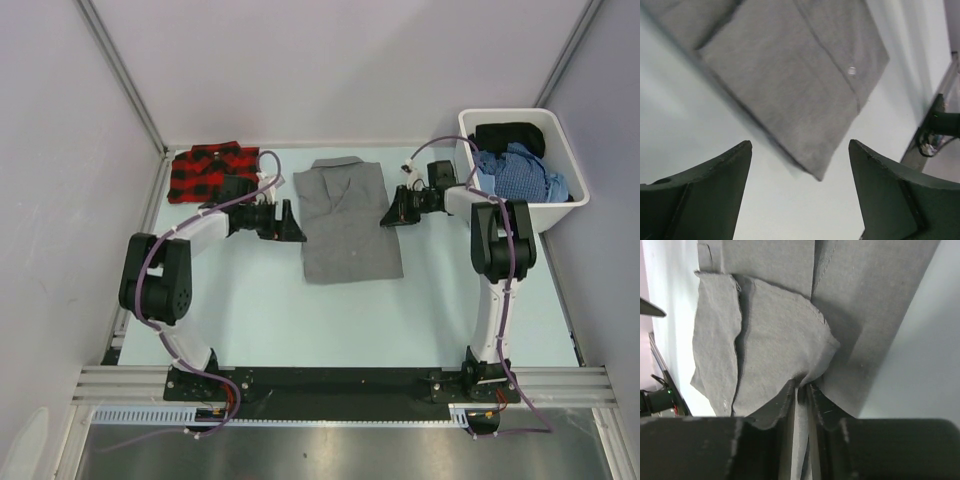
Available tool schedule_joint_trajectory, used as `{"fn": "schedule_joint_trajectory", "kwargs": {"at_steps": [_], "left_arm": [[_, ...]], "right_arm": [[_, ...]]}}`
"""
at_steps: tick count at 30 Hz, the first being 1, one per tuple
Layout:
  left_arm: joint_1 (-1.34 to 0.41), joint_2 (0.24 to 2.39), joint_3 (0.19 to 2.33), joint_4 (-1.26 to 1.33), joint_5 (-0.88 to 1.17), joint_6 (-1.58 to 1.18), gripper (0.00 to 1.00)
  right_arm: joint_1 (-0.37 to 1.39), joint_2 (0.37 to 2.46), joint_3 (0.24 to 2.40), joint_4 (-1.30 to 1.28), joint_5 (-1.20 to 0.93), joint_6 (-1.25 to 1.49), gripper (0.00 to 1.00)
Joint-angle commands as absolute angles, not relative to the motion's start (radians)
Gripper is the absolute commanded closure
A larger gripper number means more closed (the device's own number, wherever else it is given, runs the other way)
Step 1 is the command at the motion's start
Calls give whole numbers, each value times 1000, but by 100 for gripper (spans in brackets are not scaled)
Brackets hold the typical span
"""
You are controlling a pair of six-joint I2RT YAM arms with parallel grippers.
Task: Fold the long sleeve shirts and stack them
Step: Fold the shirt
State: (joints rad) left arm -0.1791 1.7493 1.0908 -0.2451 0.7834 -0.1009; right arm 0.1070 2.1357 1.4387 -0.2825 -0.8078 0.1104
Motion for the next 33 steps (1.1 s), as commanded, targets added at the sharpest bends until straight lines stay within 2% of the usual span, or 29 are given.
{"fn": "schedule_joint_trajectory", "kwargs": {"at_steps": [1, 4, 6, 12, 18, 23, 26, 30, 33], "left_arm": [[-279, 1743, 1103, -175, 906, -172, 17], [-333, 1720, 1057, -129, 948, -239, 16], [-360, 1709, 1016, -85, 975, -290, 15], [-446, 1759, 968, 42, 997, -386, 16], [-410, 1847, 923, 141, 977, -491, 19], [-321, 1621, 815, 117, 1026, -434, 11], [-229, 1547, 740, 48, 1008, -454, 9], [-187, 1540, 680, 55, 956, -460, 9], [-187, 1557, 649, 172, 927, -534, 9]], "right_arm": [[75, 2116, 1479, -365, -795, 49, 77], [37, 2048, 1489, -461, -769, 2, 66], [23, 2008, 1491, -536, -752, -78, 63], [80, 1872, 1376, -530, -883, -56, 64], [167, 1930, 1221, -423, -970, 80, 67], [163, 1988, 1224, -462, -969, 9, 69], [184, 1964, 1275, -471, -988, 3, 69], [253, 1941, 1325, -387, -1042, 70, 69], [319, 1954, 1333, -261, -1061, 184, 68]]}}
